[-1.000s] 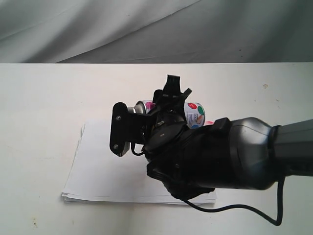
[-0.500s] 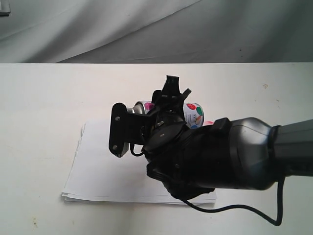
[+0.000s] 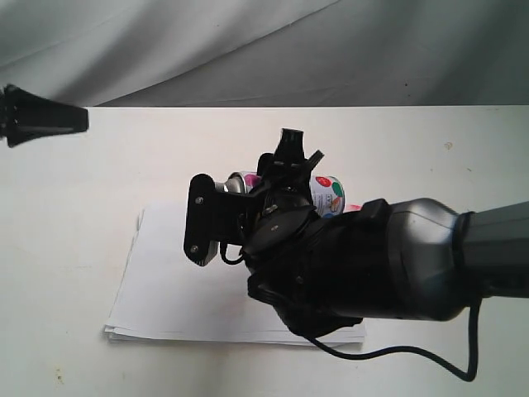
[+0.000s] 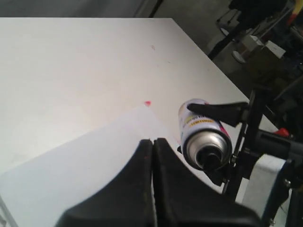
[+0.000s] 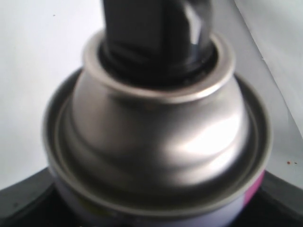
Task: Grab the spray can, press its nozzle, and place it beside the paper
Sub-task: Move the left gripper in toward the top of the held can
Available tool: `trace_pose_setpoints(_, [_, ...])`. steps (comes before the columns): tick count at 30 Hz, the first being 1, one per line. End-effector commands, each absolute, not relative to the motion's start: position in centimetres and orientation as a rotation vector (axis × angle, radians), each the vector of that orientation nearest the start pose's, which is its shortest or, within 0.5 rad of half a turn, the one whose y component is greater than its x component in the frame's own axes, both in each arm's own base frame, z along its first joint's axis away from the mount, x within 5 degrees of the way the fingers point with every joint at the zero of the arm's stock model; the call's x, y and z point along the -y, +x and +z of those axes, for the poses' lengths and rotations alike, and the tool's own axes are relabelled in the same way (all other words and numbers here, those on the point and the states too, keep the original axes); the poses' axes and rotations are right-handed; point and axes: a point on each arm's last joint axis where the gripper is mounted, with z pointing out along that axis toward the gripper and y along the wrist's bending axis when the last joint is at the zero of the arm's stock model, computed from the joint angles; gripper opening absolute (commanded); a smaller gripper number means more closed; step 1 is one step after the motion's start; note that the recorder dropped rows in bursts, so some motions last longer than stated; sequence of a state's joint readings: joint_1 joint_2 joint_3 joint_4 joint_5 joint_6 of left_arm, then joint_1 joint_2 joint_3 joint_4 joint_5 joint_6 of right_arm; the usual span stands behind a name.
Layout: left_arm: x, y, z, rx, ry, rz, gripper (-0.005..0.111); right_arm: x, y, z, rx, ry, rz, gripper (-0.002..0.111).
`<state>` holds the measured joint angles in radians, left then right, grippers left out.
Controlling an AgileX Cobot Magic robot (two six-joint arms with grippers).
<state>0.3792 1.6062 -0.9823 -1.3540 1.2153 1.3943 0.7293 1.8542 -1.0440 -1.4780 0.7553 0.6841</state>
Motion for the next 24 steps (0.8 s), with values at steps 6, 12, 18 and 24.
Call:
trace_pose_setpoints(6, [1.0, 28.6, 23.4, -1.978, 0.579, -1.091, 0.000, -19.7, 31.3, 19.2, -1.899, -1.225, -0.905, 0.000])
trace_pose_setpoints(12, [2.9, 28.6, 23.5, -1.941, 0.677, -1.108, 0.000, -19.6, 31.3, 19.3, -1.902, -1.218, -0.917, 0.000])
trace_pose_setpoints(18, [5.4, 28.4, 23.7, -1.859, 0.810, -1.114, 0.000, -19.6, 31.4, 19.3, -1.903, -1.215, -0.922, 0.000])
trace_pose_setpoints(24, [5.9, 28.5, 23.5, -1.859, 0.835, -1.081, 0.000, -19.5, 31.4, 19.3, -1.903, -1.214, -0.925, 0.000])
